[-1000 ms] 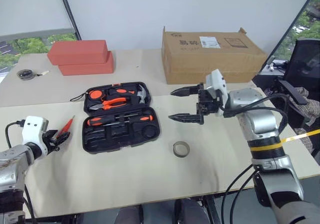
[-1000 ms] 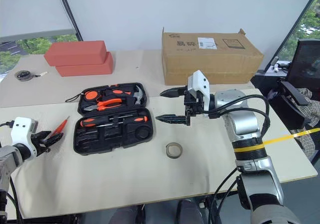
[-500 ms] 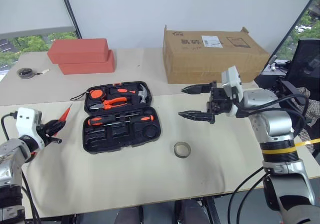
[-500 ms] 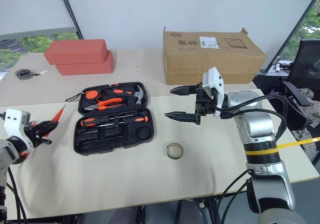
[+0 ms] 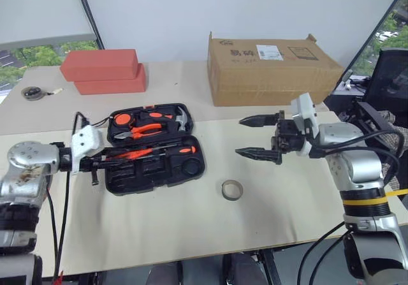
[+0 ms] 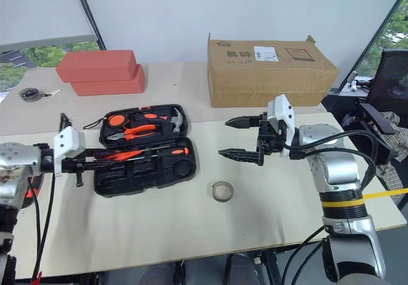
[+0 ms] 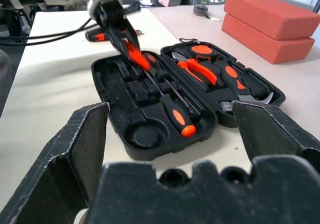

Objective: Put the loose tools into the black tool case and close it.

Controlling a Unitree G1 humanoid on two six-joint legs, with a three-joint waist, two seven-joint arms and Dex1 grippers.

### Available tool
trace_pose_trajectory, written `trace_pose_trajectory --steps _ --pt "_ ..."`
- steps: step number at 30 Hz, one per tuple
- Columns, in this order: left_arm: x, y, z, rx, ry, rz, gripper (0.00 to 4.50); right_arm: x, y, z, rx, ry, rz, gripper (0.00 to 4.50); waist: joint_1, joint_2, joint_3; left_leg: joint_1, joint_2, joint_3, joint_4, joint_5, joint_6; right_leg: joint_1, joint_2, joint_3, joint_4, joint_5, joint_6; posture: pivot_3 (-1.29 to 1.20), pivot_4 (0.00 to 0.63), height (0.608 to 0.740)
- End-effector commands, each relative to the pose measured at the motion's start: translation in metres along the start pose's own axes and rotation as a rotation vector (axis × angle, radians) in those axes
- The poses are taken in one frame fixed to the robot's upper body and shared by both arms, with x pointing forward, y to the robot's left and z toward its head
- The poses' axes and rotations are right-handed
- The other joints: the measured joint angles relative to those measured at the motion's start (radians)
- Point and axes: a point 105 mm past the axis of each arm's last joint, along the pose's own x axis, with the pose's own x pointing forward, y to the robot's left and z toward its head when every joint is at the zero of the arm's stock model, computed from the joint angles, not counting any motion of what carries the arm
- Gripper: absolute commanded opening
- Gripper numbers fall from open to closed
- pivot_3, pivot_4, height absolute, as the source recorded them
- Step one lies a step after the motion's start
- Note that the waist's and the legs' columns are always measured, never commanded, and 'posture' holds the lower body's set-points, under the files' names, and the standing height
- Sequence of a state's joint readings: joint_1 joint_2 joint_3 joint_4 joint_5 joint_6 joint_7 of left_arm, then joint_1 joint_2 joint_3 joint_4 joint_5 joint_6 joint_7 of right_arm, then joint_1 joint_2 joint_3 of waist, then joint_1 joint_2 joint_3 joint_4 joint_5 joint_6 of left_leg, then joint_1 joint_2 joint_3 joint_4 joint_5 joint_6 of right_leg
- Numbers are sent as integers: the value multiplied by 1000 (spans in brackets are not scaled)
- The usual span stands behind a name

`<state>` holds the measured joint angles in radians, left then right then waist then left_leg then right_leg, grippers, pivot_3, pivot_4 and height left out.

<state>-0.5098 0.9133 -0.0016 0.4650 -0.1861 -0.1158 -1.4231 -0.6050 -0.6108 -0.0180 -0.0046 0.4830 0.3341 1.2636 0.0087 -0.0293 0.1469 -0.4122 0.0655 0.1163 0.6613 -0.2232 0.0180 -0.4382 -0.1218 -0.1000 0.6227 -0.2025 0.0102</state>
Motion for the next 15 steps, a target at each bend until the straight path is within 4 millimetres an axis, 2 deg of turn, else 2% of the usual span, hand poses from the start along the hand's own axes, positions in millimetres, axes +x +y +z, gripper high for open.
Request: trace_pose_trajectory --steps 1,7,15 --pt "3 6 0 54 41 -58 485 -9 2 16 -52 -26 -20 4500 2 0 0 -1 0 0 0 0 0 0 0 0 0 1 -1 0 150 713" --pt "16 10 -6 69 68 -84 485 -11 2 17 -60 -24 -46 4500 3 0 0 -2 -1 0 1 -1 1 0 0 0 1 1 -1 0 150 713" --pt "21 13 -8 68 83 -90 485 -9 1 17 -65 -29 -55 4500 4 0 0 -2 0 -1 4 0 1 1 0 0 2 -1 2 0 150 713"
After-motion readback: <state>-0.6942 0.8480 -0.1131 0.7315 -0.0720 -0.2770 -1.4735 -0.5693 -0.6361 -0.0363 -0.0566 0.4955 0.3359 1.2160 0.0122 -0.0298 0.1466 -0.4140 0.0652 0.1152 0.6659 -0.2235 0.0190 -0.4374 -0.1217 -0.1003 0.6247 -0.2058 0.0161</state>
